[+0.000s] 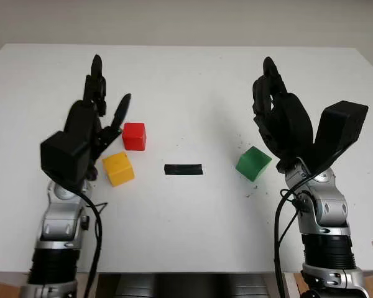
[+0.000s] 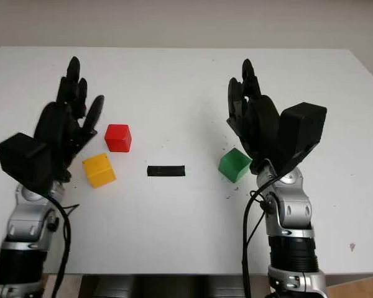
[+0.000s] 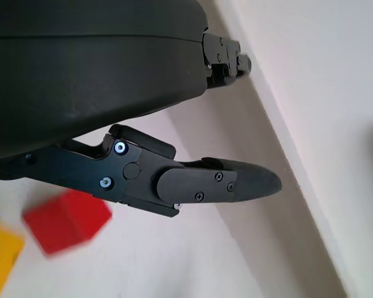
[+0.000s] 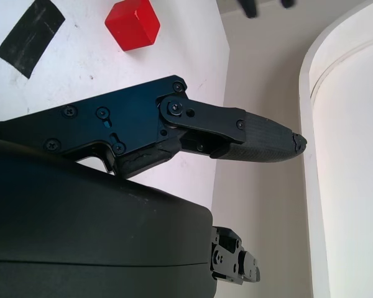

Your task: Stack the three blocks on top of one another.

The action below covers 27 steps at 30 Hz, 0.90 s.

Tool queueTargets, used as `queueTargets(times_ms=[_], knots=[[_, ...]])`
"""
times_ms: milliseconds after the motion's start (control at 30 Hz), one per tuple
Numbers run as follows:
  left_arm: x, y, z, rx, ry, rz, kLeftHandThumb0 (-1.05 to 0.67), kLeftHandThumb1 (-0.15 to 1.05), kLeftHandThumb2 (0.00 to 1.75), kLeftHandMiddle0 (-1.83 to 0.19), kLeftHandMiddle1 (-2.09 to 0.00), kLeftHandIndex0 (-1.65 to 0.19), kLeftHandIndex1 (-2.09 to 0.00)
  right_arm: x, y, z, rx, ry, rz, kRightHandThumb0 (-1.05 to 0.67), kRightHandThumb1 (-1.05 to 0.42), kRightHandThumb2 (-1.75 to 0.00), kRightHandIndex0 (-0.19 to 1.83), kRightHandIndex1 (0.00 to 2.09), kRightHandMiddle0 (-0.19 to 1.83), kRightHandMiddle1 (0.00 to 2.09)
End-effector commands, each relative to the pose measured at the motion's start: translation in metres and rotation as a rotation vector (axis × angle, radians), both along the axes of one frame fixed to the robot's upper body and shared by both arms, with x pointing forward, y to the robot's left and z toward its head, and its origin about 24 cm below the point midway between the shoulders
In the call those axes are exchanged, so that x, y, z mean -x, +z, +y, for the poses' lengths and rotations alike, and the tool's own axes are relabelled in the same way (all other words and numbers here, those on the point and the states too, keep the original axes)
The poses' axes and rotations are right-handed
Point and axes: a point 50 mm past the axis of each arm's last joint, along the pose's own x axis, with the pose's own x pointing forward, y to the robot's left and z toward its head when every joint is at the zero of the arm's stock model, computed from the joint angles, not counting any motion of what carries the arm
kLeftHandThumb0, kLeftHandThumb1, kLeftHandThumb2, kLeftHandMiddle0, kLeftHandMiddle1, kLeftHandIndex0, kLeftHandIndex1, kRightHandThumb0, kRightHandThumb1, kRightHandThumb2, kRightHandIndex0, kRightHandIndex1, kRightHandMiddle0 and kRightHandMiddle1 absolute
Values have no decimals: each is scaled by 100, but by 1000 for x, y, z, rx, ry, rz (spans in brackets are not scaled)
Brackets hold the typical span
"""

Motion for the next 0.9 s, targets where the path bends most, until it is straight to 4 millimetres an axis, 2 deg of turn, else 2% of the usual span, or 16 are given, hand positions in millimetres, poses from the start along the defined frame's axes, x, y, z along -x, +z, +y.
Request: queueTargets(times_ms=[0, 133, 333, 433, 600, 867], knots=[[-6, 33, 9, -121, -9, -42, -57, 105, 17, -28, -15, -21, -23, 2, 8, -4, 4, -12, -28, -74, -105, -61, -19, 0, -19, 0], [-15, 62, 14, -284, -14, 24, -48, 101, 8, -32, -13, -28, -27, 2, 11, -6, 14, -16, -32, -74, -105, -61, -19, 0, -19, 0], [-18, 80, 0, -585, 19, 69, -53, 95, 4, -38, -11, -32, -26, 0, 14, -9, 43, -7, -33, -74, -105, -63, -19, 0, -19, 0], [-22, 80, -5, -702, 14, 128, -52, 94, 5, -33, -7, -29, -23, -2, 15, -10, 57, 0, -39, -74, -105, -63, -19, 0, -19, 0], [-31, 69, -13, -1005, 51, 241, -70, 100, 6, -18, -2, -26, -16, -4, 19, -11, 61, 7, -57, -75, -105, -63, -19, 0, -19, 0], [-34, 51, -20, -1117, 63, 243, -67, 98, 5, -12, -3, -35, -15, -4, 22, -14, 76, -5, -72, -75, -105, -62, -19, 0, -19, 0]])
